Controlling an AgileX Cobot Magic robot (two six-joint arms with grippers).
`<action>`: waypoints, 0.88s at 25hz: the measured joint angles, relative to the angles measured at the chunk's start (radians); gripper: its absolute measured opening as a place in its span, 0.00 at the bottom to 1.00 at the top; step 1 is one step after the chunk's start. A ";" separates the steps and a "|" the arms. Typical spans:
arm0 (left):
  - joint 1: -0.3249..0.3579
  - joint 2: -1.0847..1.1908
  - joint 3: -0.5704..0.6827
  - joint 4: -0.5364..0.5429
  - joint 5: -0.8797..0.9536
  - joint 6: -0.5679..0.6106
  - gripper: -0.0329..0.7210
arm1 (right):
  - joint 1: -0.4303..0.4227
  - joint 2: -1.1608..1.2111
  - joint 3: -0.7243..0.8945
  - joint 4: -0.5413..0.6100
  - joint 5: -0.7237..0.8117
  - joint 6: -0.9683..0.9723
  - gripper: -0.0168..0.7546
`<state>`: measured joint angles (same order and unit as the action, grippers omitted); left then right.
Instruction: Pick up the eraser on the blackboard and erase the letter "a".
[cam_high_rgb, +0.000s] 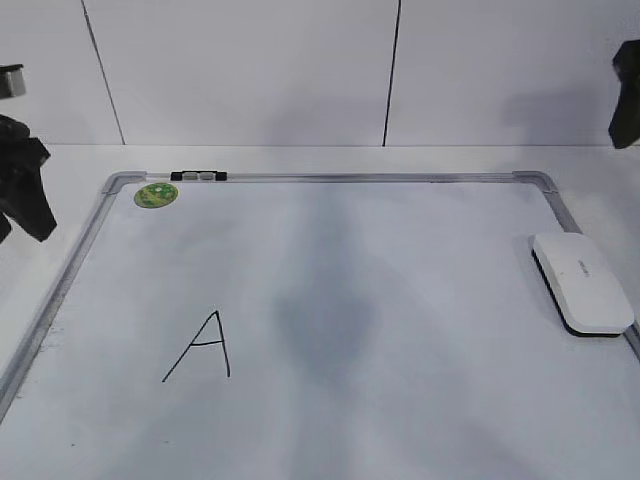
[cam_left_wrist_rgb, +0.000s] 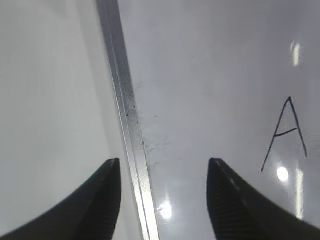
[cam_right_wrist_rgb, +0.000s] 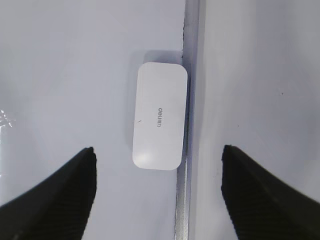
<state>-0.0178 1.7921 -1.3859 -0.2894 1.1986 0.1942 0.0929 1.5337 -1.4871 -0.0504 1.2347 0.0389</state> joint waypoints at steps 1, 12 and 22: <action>-0.002 -0.027 0.000 0.000 0.007 -0.006 0.60 | 0.000 -0.019 0.000 0.000 0.000 -0.001 0.82; -0.004 -0.359 0.153 0.036 0.022 -0.062 0.54 | 0.000 -0.315 0.217 0.019 0.008 -0.017 0.80; -0.004 -0.791 0.388 0.043 0.037 -0.063 0.54 | 0.000 -0.618 0.445 0.015 0.014 -0.017 0.79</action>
<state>-0.0214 1.0015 -0.9979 -0.2460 1.2356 0.1314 0.0929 0.9161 -1.0419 -0.0354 1.2489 0.0215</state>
